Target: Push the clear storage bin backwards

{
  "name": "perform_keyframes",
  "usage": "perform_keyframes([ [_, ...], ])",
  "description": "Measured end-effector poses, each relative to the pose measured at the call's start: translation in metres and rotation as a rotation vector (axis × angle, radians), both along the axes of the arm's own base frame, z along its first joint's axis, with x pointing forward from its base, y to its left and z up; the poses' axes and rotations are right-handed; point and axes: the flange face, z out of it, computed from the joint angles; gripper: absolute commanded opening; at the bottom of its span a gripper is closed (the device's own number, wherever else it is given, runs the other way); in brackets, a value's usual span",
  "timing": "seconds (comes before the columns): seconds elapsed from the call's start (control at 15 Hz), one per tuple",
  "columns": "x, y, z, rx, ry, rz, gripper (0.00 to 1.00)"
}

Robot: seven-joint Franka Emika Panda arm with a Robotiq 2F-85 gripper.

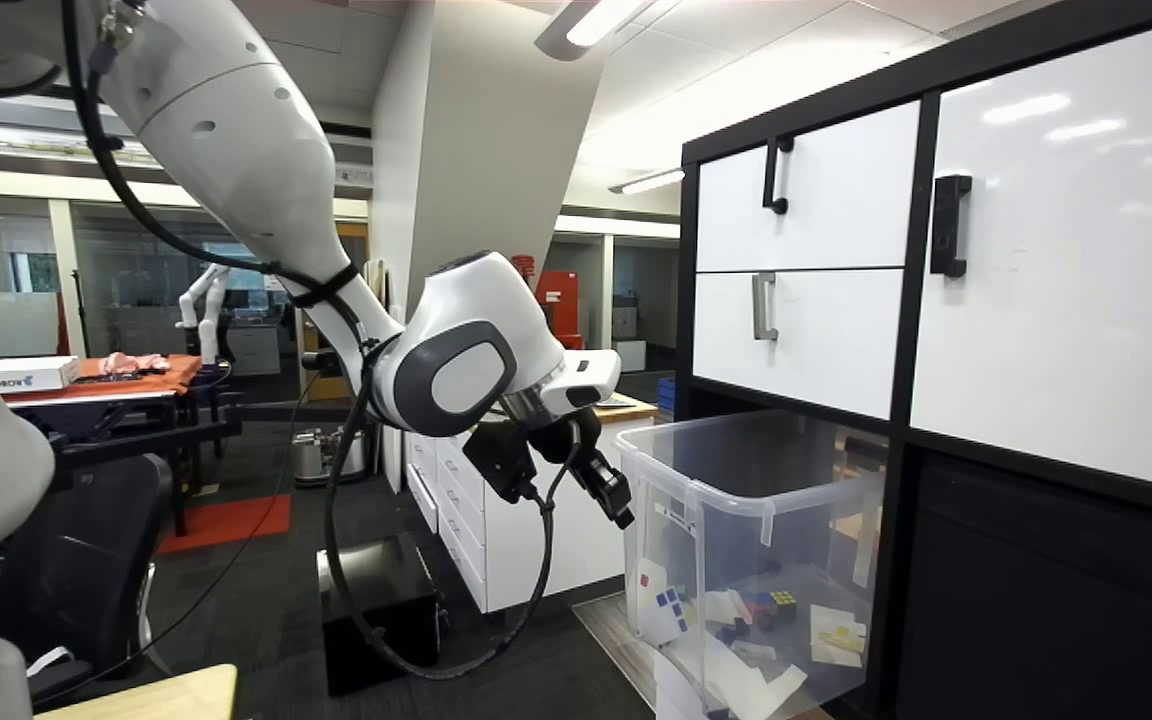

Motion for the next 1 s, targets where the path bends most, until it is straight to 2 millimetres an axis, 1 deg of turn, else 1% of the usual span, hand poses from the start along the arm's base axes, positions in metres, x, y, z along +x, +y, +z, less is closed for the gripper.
perform_keyframes([
  [0.33,0.028,-0.023,0.001,-0.028,-0.028,-0.002,0.00],
  [0.53,0.042,-0.032,-0.001,-0.042,-0.032,0.001,0.00],
  [1.0,0.075,-0.030,-0.005,-0.074,-0.049,0.041,0.00],
])
